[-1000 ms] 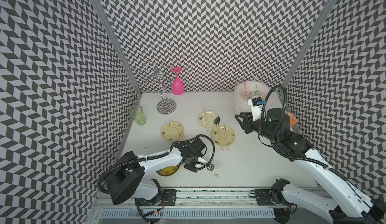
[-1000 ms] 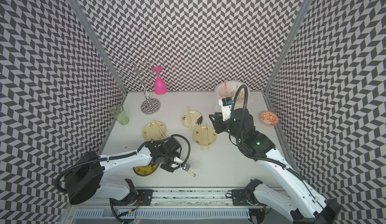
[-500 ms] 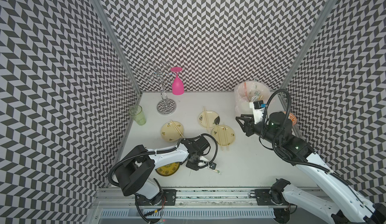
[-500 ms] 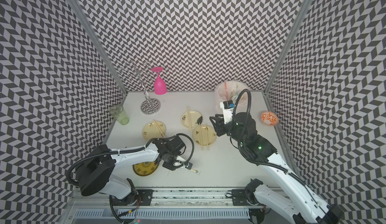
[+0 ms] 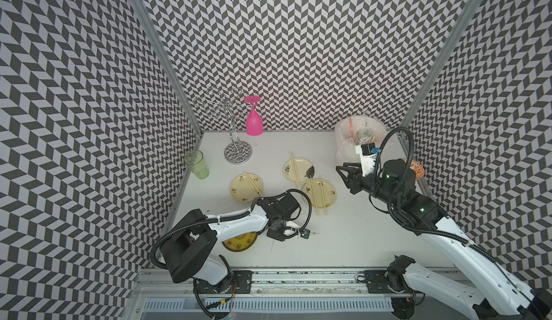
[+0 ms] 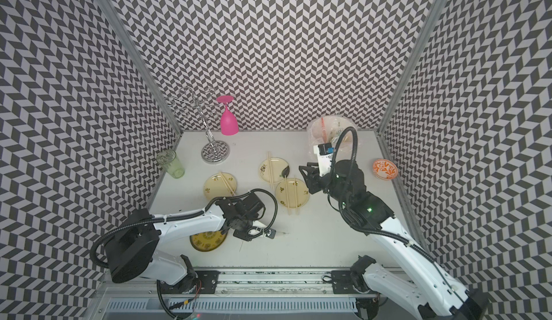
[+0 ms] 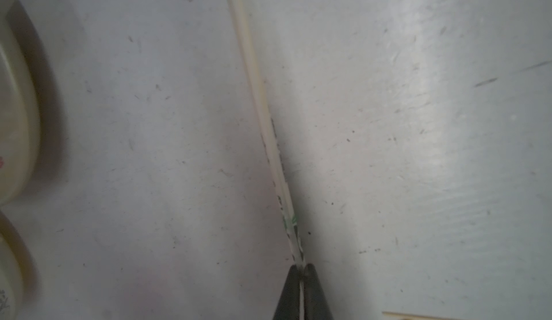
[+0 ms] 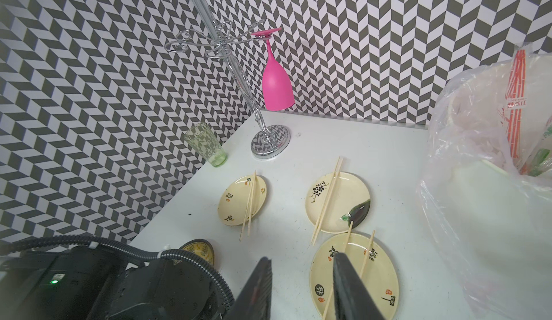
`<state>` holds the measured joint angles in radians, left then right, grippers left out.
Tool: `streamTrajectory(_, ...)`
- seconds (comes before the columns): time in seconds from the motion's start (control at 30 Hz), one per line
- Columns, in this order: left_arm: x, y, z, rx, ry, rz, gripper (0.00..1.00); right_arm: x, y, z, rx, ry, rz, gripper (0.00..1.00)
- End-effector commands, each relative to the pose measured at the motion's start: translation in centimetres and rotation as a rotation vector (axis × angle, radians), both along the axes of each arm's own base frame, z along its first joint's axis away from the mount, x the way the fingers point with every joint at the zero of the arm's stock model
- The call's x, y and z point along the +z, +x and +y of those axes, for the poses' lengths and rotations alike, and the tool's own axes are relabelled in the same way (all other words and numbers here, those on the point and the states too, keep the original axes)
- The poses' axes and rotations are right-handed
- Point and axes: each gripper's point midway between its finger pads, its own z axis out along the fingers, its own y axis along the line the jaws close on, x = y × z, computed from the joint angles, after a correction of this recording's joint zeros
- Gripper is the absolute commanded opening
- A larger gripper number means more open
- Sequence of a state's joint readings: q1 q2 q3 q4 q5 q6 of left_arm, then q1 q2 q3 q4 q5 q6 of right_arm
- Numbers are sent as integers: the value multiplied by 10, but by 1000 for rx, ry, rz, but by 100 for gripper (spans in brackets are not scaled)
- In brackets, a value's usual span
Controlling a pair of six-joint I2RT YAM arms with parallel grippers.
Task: Remove the packaging of disposable chopsticks
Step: Pick up the disposable chopsticks from the center of the board.
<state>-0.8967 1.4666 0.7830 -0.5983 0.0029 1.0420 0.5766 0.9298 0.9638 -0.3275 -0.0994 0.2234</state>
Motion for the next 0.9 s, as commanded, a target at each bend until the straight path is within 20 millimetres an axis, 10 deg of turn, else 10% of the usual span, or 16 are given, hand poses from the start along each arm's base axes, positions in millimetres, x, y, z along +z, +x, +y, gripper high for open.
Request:
streamTrajectory(0.0, 6, 0, 0, 0, -30, -30, 0, 17, 7, 2, -9, 18, -58, 35)
streamTrajectory(0.37, 30, 14, -7, 54, -124, -115, 0, 13, 11, 2, -23, 13, -44, 35)
streamTrajectory(0.57, 94, 52, -25, 283, -413, -181, 0, 24, 3, -4, -31, 55, -81, 35)
streamTrajectory(0.87, 193, 71, -31, 415, -830, -258, 0, 94, -44, -21, 38, 231, -397, 33)
